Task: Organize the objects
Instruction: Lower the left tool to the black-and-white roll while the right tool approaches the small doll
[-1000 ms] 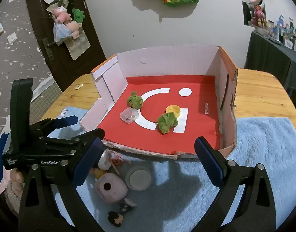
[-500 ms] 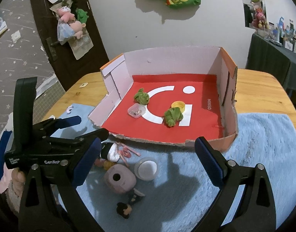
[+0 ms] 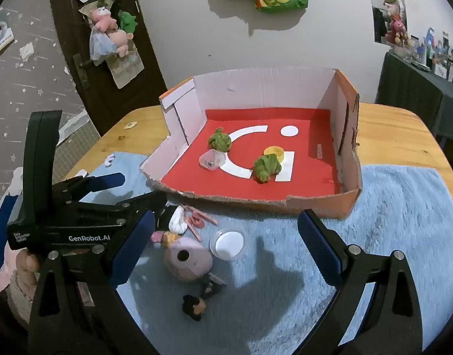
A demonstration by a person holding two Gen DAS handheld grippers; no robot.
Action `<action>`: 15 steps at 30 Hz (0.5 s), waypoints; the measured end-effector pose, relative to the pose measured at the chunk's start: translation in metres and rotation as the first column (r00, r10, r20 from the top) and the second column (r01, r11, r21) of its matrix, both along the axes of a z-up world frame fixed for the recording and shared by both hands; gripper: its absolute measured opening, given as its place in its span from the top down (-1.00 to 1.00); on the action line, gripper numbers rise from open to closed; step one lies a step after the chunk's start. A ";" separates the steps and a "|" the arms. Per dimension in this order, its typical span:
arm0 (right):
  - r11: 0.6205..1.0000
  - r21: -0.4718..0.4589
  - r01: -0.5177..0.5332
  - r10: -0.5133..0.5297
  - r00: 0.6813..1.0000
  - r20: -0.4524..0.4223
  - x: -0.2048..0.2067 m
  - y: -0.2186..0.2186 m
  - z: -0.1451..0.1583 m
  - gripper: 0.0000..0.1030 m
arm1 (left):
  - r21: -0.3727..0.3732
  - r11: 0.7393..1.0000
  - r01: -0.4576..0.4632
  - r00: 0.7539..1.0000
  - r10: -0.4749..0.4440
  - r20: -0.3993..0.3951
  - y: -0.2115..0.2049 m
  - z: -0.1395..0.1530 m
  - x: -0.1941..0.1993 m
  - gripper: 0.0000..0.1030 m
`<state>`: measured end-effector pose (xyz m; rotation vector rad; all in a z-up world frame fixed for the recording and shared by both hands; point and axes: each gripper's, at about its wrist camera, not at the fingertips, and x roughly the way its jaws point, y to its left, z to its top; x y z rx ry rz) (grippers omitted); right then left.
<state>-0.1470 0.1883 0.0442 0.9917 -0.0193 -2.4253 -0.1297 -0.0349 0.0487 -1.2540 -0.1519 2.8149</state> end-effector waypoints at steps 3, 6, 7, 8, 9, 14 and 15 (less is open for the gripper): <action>1.000 0.005 -0.003 0.003 1.000 0.004 0.004 0.000 -0.003 -0.92 | -0.002 1.000 0.004 1.000 -0.004 0.002 0.001 -0.001 0.003 -0.96; 1.000 0.006 -0.005 0.005 1.000 0.004 0.007 0.001 -0.005 -0.92 | 0.006 1.000 0.008 1.000 -0.008 0.005 0.002 -0.003 0.005 -0.96; 1.000 0.009 -0.007 0.007 1.000 0.003 0.008 0.001 -0.005 -0.92 | 0.010 1.000 0.009 1.000 -0.009 0.006 0.002 -0.003 0.005 -0.96; 1.000 0.012 -0.007 0.007 1.000 0.000 0.009 0.001 -0.005 -0.92 | 0.014 1.000 0.009 1.000 -0.009 0.007 0.002 -0.003 0.006 -0.96; 1.000 0.019 -0.007 0.007 1.000 -0.004 0.011 0.000 -0.005 -0.92 | 0.016 1.000 0.007 1.000 -0.007 0.009 0.002 -0.004 0.006 -0.96; 0.999 0.044 -0.014 0.015 1.000 -0.015 0.019 -0.003 -0.007 -0.91 | 0.017 1.000 0.009 1.000 -0.009 0.016 0.004 -0.006 0.008 -0.95; 0.999 0.045 -0.014 0.015 1.000 -0.015 0.020 -0.003 -0.008 -0.91 | 0.016 1.000 0.009 1.000 -0.009 0.017 0.005 -0.006 0.008 -0.95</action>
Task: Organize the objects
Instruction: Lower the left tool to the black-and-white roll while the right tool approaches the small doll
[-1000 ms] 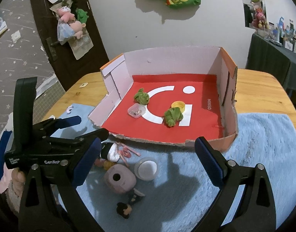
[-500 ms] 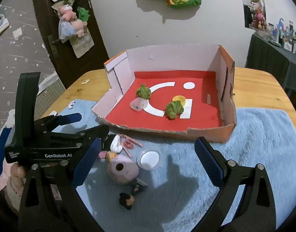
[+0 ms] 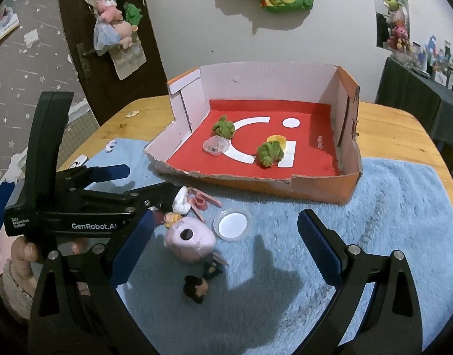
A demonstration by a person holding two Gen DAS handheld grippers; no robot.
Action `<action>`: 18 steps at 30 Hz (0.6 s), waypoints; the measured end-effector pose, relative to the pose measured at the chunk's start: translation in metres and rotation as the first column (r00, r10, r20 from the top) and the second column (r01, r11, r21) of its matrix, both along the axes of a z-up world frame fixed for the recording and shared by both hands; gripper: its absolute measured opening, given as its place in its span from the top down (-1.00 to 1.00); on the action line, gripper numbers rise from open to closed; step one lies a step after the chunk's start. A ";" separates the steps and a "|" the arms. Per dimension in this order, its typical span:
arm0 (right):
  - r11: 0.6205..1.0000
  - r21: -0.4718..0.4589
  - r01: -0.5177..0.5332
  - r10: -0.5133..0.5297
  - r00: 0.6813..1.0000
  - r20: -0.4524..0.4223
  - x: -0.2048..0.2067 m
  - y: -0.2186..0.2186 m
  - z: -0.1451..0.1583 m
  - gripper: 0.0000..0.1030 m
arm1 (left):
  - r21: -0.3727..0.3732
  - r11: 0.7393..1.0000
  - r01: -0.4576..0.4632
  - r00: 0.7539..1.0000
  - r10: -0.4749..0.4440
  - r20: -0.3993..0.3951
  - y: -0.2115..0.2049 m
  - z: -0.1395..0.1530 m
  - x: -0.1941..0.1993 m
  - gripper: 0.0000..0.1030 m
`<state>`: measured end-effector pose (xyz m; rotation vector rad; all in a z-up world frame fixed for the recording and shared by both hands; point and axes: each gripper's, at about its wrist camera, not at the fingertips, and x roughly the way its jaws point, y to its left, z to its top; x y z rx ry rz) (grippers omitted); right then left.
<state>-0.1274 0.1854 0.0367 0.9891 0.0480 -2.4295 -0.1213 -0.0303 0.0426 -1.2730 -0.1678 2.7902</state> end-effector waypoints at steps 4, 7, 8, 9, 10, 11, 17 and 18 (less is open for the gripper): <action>1.000 0.003 0.003 -0.003 1.000 0.004 0.003 0.000 -0.004 -0.90 | -0.001 1.000 0.004 1.000 -0.004 0.011 0.001 -0.003 -0.001 -0.82; 1.000 0.005 0.005 -0.005 1.000 0.006 0.006 0.001 -0.006 -0.75 | 0.006 1.000 0.004 1.000 -0.004 0.018 0.000 -0.005 -0.001 -0.73; 1.000 0.006 0.005 -0.005 1.000 0.007 0.006 0.000 -0.007 -0.65 | 0.008 1.000 0.004 1.000 -0.005 0.020 0.000 -0.006 -0.001 -0.69; 1.000 0.007 0.006 -0.006 1.000 0.011 0.007 0.001 -0.008 -0.62 | 0.008 1.000 0.006 1.000 -0.006 0.023 0.000 -0.007 -0.002 -0.67; 1.000 0.007 0.007 -0.007 1.000 0.015 0.007 0.000 -0.009 -0.60 | 0.009 1.000 0.008 1.000 -0.009 0.025 0.001 -0.008 -0.002 -0.65; 1.000 0.008 0.006 -0.006 1.000 0.018 0.008 0.000 -0.010 -0.56 | 0.009 1.000 0.012 1.000 -0.012 0.026 0.001 -0.008 -0.002 -0.64; 1.000 -0.005 -0.009 0.010 0.998 0.054 0.011 -0.001 -0.021 -0.35 | 0.004 1.000 0.027 0.999 -0.027 0.025 0.005 -0.009 -0.002 -0.61; 1.000 -0.006 -0.013 0.014 0.998 0.060 0.012 -0.001 -0.022 -0.35 | 0.006 1.000 0.031 0.999 -0.031 0.026 0.005 -0.010 -0.002 -0.58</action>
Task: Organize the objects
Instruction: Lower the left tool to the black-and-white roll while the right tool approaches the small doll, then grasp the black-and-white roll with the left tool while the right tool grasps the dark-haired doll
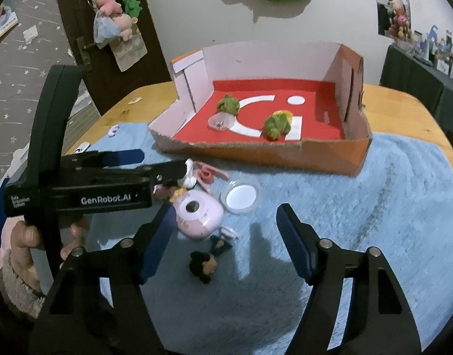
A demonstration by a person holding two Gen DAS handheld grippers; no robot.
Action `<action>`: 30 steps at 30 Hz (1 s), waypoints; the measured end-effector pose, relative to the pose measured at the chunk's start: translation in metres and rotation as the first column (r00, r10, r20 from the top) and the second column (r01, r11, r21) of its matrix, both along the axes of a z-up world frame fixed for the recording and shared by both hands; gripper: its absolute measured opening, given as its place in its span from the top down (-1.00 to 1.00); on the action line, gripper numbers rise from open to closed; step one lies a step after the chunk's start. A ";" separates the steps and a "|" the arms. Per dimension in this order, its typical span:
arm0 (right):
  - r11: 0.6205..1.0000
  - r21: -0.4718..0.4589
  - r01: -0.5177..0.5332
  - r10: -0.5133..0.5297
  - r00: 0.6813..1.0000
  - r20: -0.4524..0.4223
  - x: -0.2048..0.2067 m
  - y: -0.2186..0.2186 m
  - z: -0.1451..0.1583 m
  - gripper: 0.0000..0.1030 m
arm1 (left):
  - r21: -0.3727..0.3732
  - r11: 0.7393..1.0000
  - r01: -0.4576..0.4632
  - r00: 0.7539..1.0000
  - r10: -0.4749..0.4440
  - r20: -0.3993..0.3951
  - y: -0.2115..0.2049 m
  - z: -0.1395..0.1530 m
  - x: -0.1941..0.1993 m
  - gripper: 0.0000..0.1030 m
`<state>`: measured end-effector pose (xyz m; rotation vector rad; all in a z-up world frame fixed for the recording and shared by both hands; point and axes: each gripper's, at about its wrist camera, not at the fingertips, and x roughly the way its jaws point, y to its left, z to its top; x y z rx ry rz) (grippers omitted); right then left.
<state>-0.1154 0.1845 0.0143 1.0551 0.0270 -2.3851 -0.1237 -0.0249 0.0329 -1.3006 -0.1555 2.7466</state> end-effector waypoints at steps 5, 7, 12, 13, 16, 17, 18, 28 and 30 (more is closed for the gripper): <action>1.000 0.007 -0.028 0.027 0.999 0.018 0.005 -0.004 -0.008 -0.23 | -0.001 1.000 0.000 1.000 0.000 0.010 0.001 -0.003 -0.002 -0.52; 0.999 0.014 -0.037 0.036 0.999 0.023 0.007 -0.007 -0.011 -0.23 | -0.002 1.000 -0.001 1.000 0.001 0.013 0.001 -0.005 -0.003 -0.52; 0.998 0.024 -0.054 0.053 0.998 0.036 0.010 -0.010 -0.020 -0.16 | -0.009 1.000 -0.003 1.000 0.003 0.021 0.002 -0.008 -0.007 -0.48; 0.998 0.025 -0.056 0.055 0.998 0.038 0.009 -0.011 -0.021 -0.13 | -0.009 1.000 -0.004 1.000 0.004 0.022 0.001 -0.008 -0.008 -0.48; 0.998 0.028 -0.061 0.060 0.997 0.040 0.009 -0.012 -0.024 -0.13 | -0.007 1.000 -0.004 1.000 0.004 0.025 0.001 -0.010 -0.009 -0.48; 0.998 0.029 -0.064 0.063 0.997 0.042 0.009 -0.013 -0.025 -0.13 | -0.006 1.000 -0.004 1.000 0.004 0.026 0.001 -0.010 -0.010 -0.48; 0.997 0.033 -0.067 0.066 0.997 0.044 0.009 -0.013 -0.027 -0.12 | -0.005 1.000 -0.004 1.000 0.004 0.028 0.001 -0.011 -0.011 -0.48; 0.995 0.053 -0.081 0.078 0.995 0.057 0.003 -0.019 -0.037 -0.11 | -0.004 1.000 -0.006 0.999 0.006 0.048 0.001 -0.020 -0.016 -0.48; 0.995 0.056 -0.082 0.079 0.995 0.057 0.002 -0.020 -0.039 -0.10 | -0.003 1.000 -0.007 0.999 0.007 0.052 0.001 -0.021 -0.017 -0.48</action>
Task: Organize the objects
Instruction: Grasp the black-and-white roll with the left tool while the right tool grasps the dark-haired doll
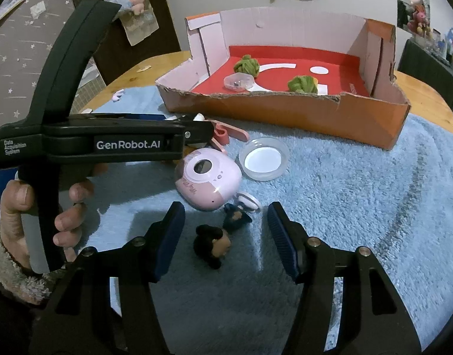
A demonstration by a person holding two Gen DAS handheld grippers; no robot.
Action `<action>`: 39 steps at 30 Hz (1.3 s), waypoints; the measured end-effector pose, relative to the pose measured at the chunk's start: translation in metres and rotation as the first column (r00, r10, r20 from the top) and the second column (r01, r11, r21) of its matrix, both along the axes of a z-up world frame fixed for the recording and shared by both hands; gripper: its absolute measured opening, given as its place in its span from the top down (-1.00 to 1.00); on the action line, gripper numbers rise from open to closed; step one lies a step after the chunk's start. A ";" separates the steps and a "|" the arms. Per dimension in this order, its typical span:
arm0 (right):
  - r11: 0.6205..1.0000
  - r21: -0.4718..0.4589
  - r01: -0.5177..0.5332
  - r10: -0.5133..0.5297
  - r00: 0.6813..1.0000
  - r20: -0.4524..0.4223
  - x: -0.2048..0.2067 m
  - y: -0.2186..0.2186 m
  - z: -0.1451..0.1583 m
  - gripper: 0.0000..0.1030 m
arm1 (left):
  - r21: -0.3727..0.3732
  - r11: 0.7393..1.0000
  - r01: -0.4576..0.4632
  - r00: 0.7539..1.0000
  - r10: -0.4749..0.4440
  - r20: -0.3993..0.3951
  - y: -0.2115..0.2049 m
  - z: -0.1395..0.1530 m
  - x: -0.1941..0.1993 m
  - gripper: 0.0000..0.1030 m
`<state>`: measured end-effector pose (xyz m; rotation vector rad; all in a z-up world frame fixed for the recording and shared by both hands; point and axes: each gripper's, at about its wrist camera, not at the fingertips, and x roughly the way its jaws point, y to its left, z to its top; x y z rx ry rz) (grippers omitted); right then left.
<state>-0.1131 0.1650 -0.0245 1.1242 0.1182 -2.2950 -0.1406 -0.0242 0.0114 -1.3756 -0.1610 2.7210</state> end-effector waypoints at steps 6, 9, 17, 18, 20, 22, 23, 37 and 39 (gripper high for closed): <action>0.999 0.036 -0.002 0.003 0.999 -0.032 0.002 -0.003 -0.001 0.16 | 0.025 1.000 -0.002 1.000 0.002 -0.003 -0.002 -0.002 0.001 -0.39; 0.999 0.035 -0.002 0.003 0.999 -0.032 0.002 -0.002 -0.002 0.16 | 0.036 0.999 0.002 1.000 -0.002 -0.009 -0.001 -0.001 0.003 -0.26; 1.000 0.016 0.006 -0.006 1.000 -0.022 0.002 0.000 -0.001 0.17 | 0.033 0.999 0.001 1.000 0.000 -0.020 -0.002 -0.001 0.007 -0.22; 1.000 0.011 0.008 -0.008 1.000 -0.019 0.002 0.001 -0.001 0.17 | 0.033 0.999 0.000 1.000 0.000 -0.020 -0.002 0.000 0.008 -0.22; 1.000 0.006 0.009 -0.009 1.000 -0.017 0.002 0.002 0.000 0.17 | 0.031 1.000 -0.002 1.000 0.003 -0.024 -0.002 0.001 0.008 -0.22; 1.000 0.001 0.010 -0.010 1.000 -0.018 0.002 0.002 0.001 0.17 | 0.028 1.000 -0.002 1.000 0.003 -0.030 -0.002 0.002 0.009 -0.22; 1.000 0.000 0.009 -0.009 1.000 -0.018 0.002 0.001 0.002 0.17 | 0.027 1.000 -0.002 0.999 0.003 -0.034 -0.002 0.003 0.010 -0.22; 0.999 -0.034 0.019 -0.020 0.999 -0.046 0.001 0.007 0.018 0.17 | 0.049 0.999 0.004 0.998 -0.001 -0.060 -0.005 0.018 0.017 -0.22; 0.999 -0.037 0.020 -0.022 0.998 -0.051 0.001 0.007 0.021 0.17 | 0.050 0.999 0.006 0.998 -0.003 -0.065 -0.004 0.020 0.018 -0.22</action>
